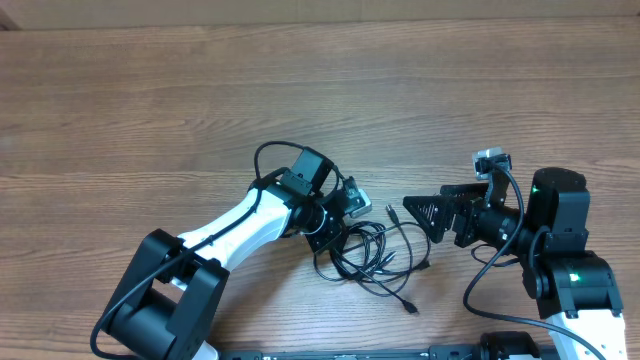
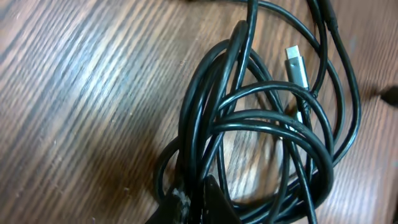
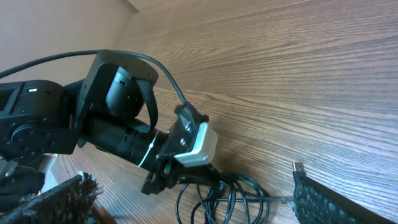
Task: Untangle cables
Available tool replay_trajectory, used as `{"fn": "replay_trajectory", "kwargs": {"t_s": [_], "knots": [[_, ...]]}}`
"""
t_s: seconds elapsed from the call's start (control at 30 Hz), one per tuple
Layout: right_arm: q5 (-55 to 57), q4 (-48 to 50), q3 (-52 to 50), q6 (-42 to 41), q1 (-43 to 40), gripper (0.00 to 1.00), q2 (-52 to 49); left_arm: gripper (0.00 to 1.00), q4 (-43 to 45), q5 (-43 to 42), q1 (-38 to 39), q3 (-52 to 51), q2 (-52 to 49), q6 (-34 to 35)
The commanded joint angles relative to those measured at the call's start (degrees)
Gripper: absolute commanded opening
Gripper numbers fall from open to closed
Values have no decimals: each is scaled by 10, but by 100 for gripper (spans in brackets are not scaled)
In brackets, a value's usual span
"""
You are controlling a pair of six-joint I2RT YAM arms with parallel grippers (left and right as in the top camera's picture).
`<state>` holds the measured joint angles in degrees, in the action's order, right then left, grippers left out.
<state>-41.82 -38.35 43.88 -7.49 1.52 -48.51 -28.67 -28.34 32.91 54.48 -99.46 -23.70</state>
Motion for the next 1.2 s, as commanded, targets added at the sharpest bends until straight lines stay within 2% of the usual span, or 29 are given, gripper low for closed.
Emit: {"fn": "replay_trajectory", "kwargs": {"t_s": [0.0,0.27,0.43,0.6,0.7,0.83,0.87,0.97,1.17], "knots": [[-9,3,9,0,0,100,1,4,2,26,0,35,13,148],[-9,3,9,-16,0,100,1,4,22,111,-4,113,136,235],[-14,4,9,-17,0,100,1,4,81,112,-6,122,242,255],[-79,33,9,-17,0,100,1,4,69,111,-6,122,295,254],[-123,52,9,-14,0,100,1,4,33,85,-6,122,301,208],[-154,58,9,3,0,100,2,4,-12,71,-6,122,301,180],[-157,58,9,4,0,100,2,4,-16,65,-6,122,301,176],[-160,61,9,4,0,100,3,4,-13,-29,-3,122,301,130],[-180,62,9,26,0,100,3,4,7,-90,8,122,299,114]]}}
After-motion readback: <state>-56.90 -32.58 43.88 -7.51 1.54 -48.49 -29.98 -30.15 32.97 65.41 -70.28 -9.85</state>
